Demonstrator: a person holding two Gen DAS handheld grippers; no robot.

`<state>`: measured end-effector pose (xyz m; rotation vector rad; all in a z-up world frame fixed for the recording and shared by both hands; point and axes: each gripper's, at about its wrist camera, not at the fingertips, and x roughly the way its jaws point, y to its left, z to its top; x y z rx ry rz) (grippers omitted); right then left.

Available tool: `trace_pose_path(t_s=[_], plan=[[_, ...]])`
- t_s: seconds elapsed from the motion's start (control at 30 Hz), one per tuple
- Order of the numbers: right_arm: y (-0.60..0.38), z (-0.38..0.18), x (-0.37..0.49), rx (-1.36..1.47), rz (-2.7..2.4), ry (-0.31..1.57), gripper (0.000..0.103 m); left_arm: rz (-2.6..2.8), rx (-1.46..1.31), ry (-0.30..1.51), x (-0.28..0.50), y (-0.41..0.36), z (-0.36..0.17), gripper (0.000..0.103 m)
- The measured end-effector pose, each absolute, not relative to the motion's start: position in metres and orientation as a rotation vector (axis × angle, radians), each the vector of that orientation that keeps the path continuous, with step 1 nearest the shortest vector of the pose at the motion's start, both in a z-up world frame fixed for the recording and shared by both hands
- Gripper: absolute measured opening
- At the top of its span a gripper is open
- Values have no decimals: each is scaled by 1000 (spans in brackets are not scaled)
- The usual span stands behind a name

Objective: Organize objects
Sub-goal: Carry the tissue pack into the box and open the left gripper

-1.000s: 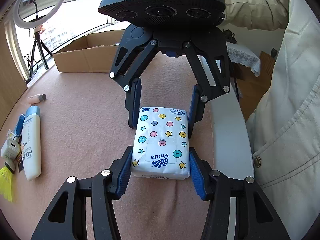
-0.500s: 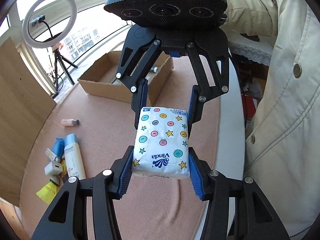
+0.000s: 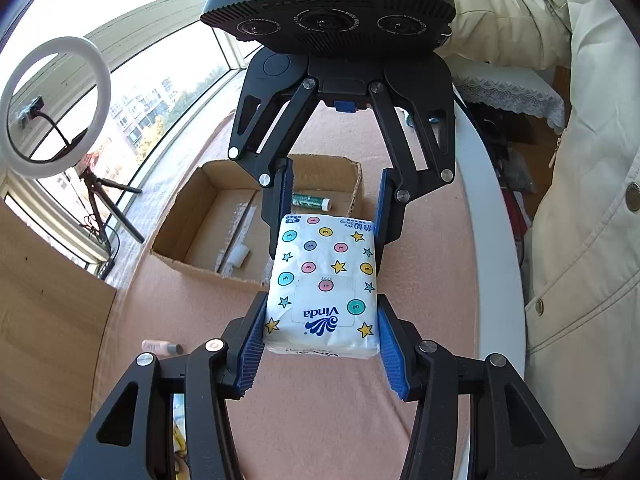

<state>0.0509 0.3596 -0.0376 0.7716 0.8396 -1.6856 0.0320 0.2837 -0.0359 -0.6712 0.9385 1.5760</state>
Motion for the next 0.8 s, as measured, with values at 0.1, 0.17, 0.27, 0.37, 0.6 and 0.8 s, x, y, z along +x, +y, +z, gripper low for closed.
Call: trace_pose_path(t_s=[0.1, 0.17, 0.27, 0.37, 0.6, 0.8], plan=[[381, -43, 45, 795, -1719, 830, 48, 1539, -654, 941, 21, 314, -39, 54], [399, -43, 44, 812, -1745, 822, 48, 1515, -641, 943, 12, 334, -40, 54], [426, -45, 42, 840, -1783, 812, 48, 1484, -624, 949, 4, 360, -42, 54], [447, -46, 37, 859, -1815, 800, 48, 1461, -614, 950, -2, 383, -44, 55], [474, -62, 24, 918, -1856, 780, 53, 1531, -652, 920, -17, 394, -49, 70], [488, -65, 24, 952, -1962, 713, 54, 1554, -711, 924, -17, 361, -58, 72]])
